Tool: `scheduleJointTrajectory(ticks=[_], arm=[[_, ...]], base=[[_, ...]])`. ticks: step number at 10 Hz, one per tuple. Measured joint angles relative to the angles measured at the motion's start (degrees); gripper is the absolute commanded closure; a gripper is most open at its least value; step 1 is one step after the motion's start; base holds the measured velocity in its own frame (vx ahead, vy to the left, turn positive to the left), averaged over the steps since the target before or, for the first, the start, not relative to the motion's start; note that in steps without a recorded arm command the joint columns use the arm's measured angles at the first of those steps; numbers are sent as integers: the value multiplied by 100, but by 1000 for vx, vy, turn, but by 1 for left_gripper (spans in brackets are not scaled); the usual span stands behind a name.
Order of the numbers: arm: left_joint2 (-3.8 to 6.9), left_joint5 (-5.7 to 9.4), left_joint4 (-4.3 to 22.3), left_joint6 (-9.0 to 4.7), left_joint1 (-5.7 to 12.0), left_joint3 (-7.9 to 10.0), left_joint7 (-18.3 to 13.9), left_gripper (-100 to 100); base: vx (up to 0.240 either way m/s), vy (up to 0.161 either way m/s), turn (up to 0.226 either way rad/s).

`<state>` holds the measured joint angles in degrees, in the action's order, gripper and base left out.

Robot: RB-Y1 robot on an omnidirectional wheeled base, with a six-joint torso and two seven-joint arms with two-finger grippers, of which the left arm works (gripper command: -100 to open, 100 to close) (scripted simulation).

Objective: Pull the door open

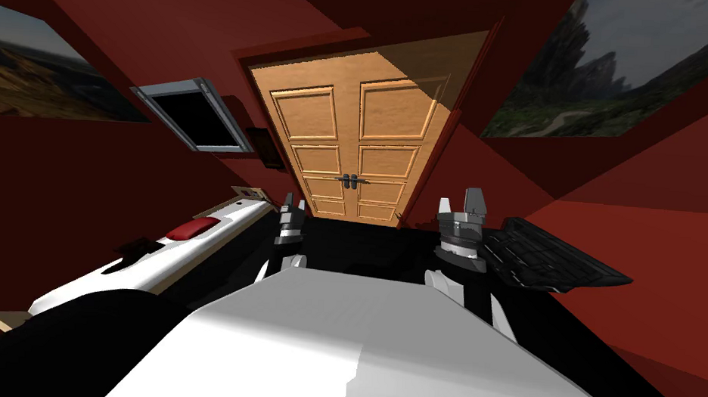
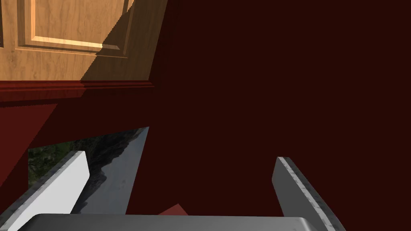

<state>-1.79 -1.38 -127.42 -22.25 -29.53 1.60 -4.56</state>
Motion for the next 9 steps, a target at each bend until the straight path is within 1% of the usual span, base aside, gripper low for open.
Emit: scheduleJointTrajectory(ticks=[1,2,3,4,5,6,7,9], arm=[[63,22,105,-4,41,32,-20,-100],[94,26,170,23,88,39,-28,-100],[158,50,245,38,109,64,-51,-100],[201,58,398,13,151,67,-63,-100],[244,64,524,33,216,67,-66,-100],[317,92,631,69,280,109,-93,-100],[330,89,709,91,315,99,-95,-100],[409,115,911,86,382,124,-119,-100]], base=[[163,1,-64],[154,-4,-47],[187,-13,-58],[202,14,-66],[169,31,-48],[127,12,-47],[94,6,-46],[90,18,-51]])
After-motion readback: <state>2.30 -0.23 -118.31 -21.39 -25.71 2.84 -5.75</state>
